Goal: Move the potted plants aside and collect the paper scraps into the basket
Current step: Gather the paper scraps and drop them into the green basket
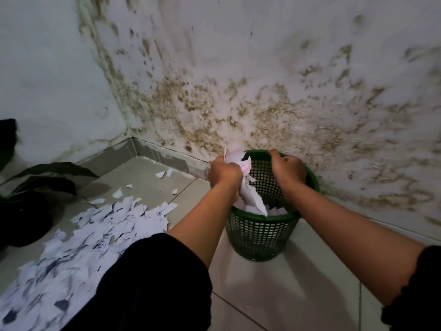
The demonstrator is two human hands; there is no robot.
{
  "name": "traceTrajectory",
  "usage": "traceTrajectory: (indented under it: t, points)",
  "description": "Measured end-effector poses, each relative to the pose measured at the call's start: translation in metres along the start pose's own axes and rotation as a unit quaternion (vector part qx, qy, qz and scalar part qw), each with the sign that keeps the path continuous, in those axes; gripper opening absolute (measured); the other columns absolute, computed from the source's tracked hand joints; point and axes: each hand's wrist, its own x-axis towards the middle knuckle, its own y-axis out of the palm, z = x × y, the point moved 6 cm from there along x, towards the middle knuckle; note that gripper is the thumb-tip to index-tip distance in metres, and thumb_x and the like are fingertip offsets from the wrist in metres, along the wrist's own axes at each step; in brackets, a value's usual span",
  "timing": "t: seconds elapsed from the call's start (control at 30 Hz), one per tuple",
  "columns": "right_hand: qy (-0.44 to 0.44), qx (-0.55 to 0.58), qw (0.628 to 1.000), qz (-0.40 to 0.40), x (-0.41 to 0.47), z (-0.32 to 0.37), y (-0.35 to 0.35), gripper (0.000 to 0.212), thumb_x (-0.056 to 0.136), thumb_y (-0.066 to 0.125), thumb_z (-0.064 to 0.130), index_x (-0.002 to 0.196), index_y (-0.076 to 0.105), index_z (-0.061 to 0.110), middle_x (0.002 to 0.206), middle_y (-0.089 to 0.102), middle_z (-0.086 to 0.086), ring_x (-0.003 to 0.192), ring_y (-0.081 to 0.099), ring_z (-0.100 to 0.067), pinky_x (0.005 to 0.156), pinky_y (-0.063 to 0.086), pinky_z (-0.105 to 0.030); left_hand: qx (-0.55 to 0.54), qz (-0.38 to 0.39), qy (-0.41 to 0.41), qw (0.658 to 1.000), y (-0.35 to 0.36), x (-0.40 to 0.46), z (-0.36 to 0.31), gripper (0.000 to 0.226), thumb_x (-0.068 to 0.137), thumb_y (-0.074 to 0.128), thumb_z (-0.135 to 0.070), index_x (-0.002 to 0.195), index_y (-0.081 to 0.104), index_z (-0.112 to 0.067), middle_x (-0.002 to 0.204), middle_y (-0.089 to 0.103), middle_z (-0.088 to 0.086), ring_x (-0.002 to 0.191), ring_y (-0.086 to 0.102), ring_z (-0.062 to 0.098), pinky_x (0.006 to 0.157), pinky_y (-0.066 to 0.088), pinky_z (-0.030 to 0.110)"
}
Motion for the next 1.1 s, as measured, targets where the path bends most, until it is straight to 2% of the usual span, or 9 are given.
traceTrajectory:
  t: [0.1,0.27,0.43,0.6,0.67,0.8,0.9,0.97,1.1]
  points:
    - [0.003,0.014,1.000,0.005,0.003,-0.004,-0.003,0.052,0.089,0.044,0.057,0.076,0.063,0.010,0.078,0.061,-0.006,0.069,0.056,-0.025,0.063,0.037,-0.028,0.011,0.015,-0.026,1.000,0.012,-0.005,0.010,0.037,0.093,0.049,-0.025,0.127,0.053,-0.010,0.125,0.060,0.012,0.109,0.059,0.033,0.094,0.051,0.038]
    - [0.002,0.006,1.000,0.027,0.004,-0.010,0.001,0.062,0.091,0.038,0.060,0.086,0.070,0.007,0.084,0.063,-0.007,0.078,0.059,-0.027,0.074,0.044,-0.034,0.053,0.105,-0.023,0.993,0.029,-0.003,0.022,0.101,0.052,0.060,-0.068,0.136,0.042,-0.015,0.136,0.051,0.011,0.119,0.052,0.032,0.101,0.044,0.048]
    - [-0.110,0.002,0.980,0.163,-0.006,0.003,0.026,0.030,0.095,0.047,0.032,0.088,0.068,0.012,0.091,0.067,-0.010,0.087,0.061,-0.028,0.076,0.048,-0.036,0.110,0.121,0.044,0.985,0.021,-0.005,0.006,0.058,0.096,0.028,-0.051,0.129,0.054,-0.010,0.131,0.056,0.013,0.117,0.052,0.032,0.104,0.039,0.045]
    - [-0.094,-0.310,0.811,0.487,-0.057,-0.022,0.066,0.038,0.100,0.038,0.028,0.132,0.050,0.011,0.125,0.053,-0.011,0.122,0.051,-0.033,0.098,0.044,-0.040,0.178,0.056,0.155,0.970,-0.003,-0.004,-0.012,0.042,0.100,0.031,-0.034,0.118,0.058,-0.007,0.120,0.059,0.012,0.101,0.052,0.024,0.083,0.041,0.033]
    - [-0.122,-0.446,0.756,0.464,-0.056,-0.033,0.068,0.057,0.097,0.037,0.041,0.146,0.031,0.013,0.147,0.032,-0.009,0.137,0.033,-0.034,0.111,0.032,-0.046,0.205,0.056,0.206,0.955,-0.013,-0.006,-0.016,0.038,0.100,0.035,-0.033,0.114,0.059,-0.006,0.114,0.062,0.011,0.098,0.054,0.022,0.083,0.045,0.035]
    - [-0.117,-0.517,0.749,0.397,-0.037,-0.042,0.071,0.074,0.090,0.047,0.043,0.152,0.013,0.020,0.158,0.016,-0.013,0.143,0.025,-0.033,0.113,0.029,-0.049,0.248,0.047,0.284,0.925,-0.044,-0.011,-0.012,0.029,0.098,0.043,-0.027,0.108,0.060,-0.006,0.106,0.064,0.009,0.093,0.060,0.021,0.081,0.052,0.034]
    - [-0.179,-0.507,0.777,0.329,-0.039,-0.014,0.072,0.033,0.088,0.056,0.026,0.114,0.061,0.008,0.108,0.066,-0.010,0.093,0.067,-0.023,0.078,0.054,-0.034,0.309,0.046,0.313,0.897,-0.069,-0.007,-0.005,0.018,0.095,0.050,-0.026,0.104,0.059,-0.012,0.111,0.059,0.008,0.099,0.058,0.020,0.084,0.048,0.031]
    - [-0.234,-0.447,0.824,0.256,-0.046,0.015,0.072,0.016,0.086,0.057,0.025,0.081,0.063,0.011,0.075,0.064,-0.003,0.065,0.064,-0.017,0.059,0.051,-0.027,0.336,0.045,0.325,0.883,-0.090,-0.004,-0.003,0.016,0.094,0.054,-0.025,0.104,0.058,-0.013,0.112,0.057,0.008,0.101,0.057,0.020,0.082,0.043,0.026]
    - [-0.335,-0.364,0.854,0.162,-0.090,0.065,0.087,0.020,0.087,0.056,0.031,0.078,0.061,0.014,0.076,0.063,-0.004,0.067,0.058,-0.022,0.055,0.045,-0.027,0.405,0.042,0.311,0.859,-0.151,0.004,0.005,0.025,0.093,0.054,-0.028,0.113,0.057,-0.014,0.116,0.053,0.009,0.105,0.054,0.024,0.084,0.040,0.027]
